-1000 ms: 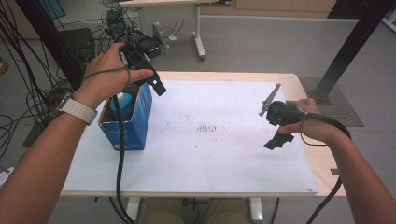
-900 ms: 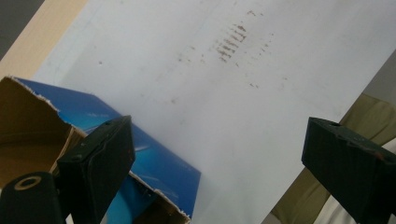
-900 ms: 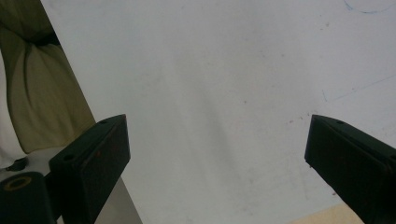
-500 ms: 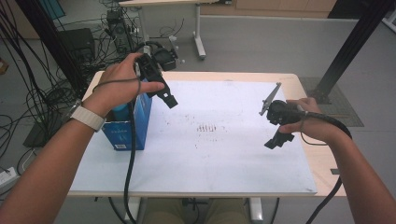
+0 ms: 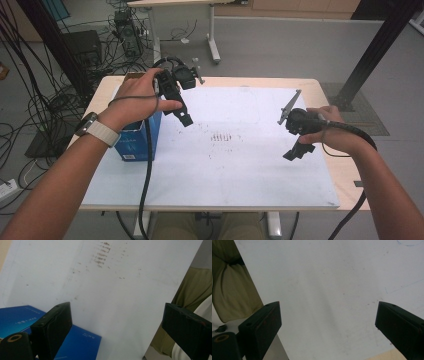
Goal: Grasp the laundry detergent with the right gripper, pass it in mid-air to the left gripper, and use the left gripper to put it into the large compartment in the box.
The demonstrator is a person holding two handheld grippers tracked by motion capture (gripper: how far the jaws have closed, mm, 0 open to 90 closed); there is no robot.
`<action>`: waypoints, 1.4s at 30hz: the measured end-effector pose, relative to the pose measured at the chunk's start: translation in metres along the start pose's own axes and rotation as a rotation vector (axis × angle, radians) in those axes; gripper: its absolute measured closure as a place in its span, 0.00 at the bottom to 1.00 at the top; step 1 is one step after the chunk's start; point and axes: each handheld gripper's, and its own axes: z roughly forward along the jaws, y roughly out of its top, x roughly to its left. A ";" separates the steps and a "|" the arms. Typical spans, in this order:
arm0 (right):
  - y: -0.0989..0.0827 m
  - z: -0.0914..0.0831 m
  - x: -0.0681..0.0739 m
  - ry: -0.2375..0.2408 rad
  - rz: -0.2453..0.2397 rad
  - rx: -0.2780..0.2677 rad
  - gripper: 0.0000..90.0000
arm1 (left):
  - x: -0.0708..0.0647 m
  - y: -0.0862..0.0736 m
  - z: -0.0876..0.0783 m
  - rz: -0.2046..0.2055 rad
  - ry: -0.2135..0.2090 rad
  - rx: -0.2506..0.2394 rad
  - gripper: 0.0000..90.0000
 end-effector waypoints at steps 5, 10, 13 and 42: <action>0.001 0.000 0.000 0.000 0.004 0.004 0.07 | -0.003 0.000 0.005 0.023 -0.004 0.007 0.11; 0.002 -0.001 0.000 -0.002 0.000 -0.002 0.07 | -0.005 0.000 0.011 0.039 -0.009 0.011 0.11; 0.002 0.000 0.001 -0.001 0.003 0.000 0.07 | -0.006 0.000 0.015 0.042 -0.009 0.018 0.11; 0.002 0.002 0.002 0.005 -0.004 0.002 0.07 | -0.007 -0.003 0.027 0.045 -0.004 0.023 0.11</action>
